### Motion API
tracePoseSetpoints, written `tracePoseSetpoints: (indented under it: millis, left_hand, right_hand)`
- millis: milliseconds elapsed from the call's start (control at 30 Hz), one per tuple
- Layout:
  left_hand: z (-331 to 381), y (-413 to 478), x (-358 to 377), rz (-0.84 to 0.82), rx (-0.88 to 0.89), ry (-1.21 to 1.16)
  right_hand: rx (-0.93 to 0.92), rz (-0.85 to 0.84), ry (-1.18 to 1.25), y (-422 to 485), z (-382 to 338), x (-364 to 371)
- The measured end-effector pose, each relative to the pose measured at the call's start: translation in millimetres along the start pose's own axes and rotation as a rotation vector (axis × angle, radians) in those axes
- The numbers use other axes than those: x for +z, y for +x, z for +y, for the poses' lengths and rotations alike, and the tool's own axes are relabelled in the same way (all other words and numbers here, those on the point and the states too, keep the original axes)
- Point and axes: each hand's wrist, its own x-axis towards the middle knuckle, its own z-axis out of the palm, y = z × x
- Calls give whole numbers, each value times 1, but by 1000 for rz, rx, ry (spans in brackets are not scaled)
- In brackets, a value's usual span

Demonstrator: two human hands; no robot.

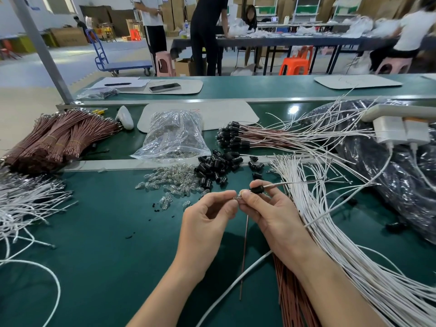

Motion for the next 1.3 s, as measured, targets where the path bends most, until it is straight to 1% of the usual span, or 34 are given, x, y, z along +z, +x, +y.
tracePoseSetpoints:
  millis: [400, 733, 1033, 1300]
  left_hand:
    - [2, -2, 3, 36, 2, -3]
    - [-1, -2, 3, 66, 21, 50]
    - [0, 1, -3, 30, 79, 145]
    - [-1, 1, -4, 14, 50, 119]
  right_hand:
    - [19, -8, 21, -1, 1, 0]
    - [-21, 1, 5, 0, 4, 0]
    - [34, 2, 25, 1, 2, -1]
    - [39, -10, -3, 1, 4, -3]
